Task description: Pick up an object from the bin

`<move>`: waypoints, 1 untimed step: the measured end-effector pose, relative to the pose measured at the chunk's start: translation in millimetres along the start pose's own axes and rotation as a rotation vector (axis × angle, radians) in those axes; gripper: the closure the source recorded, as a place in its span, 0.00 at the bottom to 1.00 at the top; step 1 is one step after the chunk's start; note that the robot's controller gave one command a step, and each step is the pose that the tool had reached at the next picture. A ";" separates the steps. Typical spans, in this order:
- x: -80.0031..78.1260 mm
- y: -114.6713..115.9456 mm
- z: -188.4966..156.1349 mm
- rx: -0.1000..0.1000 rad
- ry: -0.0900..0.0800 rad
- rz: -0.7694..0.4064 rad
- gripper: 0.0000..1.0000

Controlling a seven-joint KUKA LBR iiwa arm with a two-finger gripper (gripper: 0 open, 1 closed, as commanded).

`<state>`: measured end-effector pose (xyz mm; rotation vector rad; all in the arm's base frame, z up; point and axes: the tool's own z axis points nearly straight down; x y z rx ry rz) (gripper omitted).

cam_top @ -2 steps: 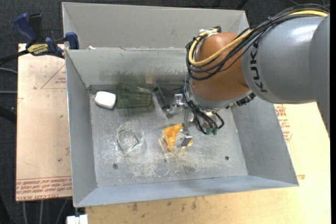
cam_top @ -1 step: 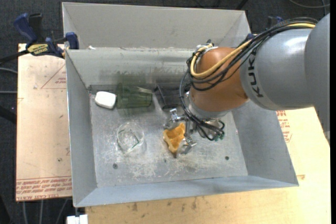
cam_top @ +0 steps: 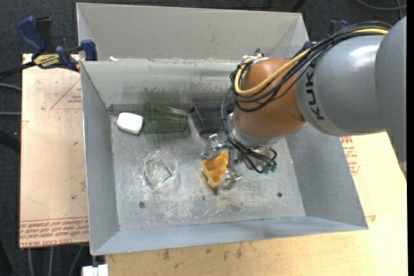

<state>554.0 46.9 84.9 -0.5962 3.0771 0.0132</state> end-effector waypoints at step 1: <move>9.9 -16.5 -132.1 0.009 0.001 -0.257 1.00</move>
Offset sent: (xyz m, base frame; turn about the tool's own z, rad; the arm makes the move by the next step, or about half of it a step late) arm 0.0000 0.0000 0.0000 0.0000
